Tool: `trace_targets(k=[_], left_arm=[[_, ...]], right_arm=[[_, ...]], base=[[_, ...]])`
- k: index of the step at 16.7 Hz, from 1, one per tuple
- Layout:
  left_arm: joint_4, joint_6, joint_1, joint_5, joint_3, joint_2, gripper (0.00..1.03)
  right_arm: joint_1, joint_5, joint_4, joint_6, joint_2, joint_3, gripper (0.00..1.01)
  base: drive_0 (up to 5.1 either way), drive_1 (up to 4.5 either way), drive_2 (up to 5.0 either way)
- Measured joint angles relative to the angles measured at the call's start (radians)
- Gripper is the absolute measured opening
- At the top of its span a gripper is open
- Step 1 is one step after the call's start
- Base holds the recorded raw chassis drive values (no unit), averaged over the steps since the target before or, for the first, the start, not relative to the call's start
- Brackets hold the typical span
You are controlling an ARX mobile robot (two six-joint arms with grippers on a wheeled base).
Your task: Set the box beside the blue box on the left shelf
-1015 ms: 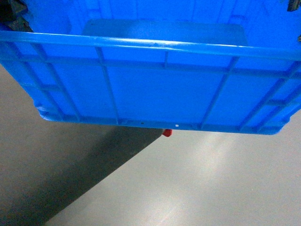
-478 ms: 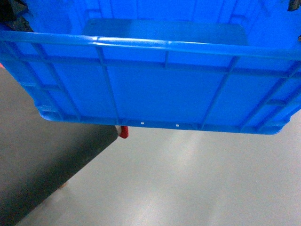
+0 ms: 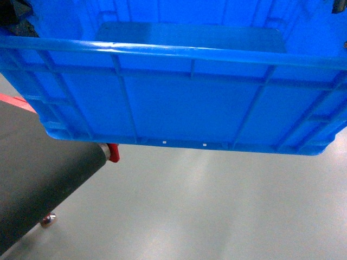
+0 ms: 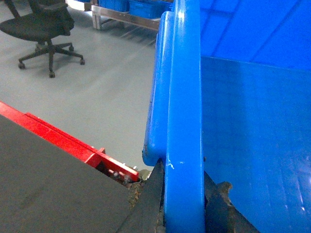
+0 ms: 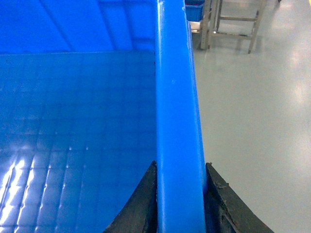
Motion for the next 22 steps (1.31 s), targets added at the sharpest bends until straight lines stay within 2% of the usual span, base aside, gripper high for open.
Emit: trace_targets(k=[22], left_arm=[[0.001, -0.003, 0.000, 0.000, 0.000, 0.000, 0.09]], right_arm=[[0.000, 0.000, -0.002, 0.000, -0.002, 0.000, 0.19]], base=[[-1.5, -1.41, -1.7]])
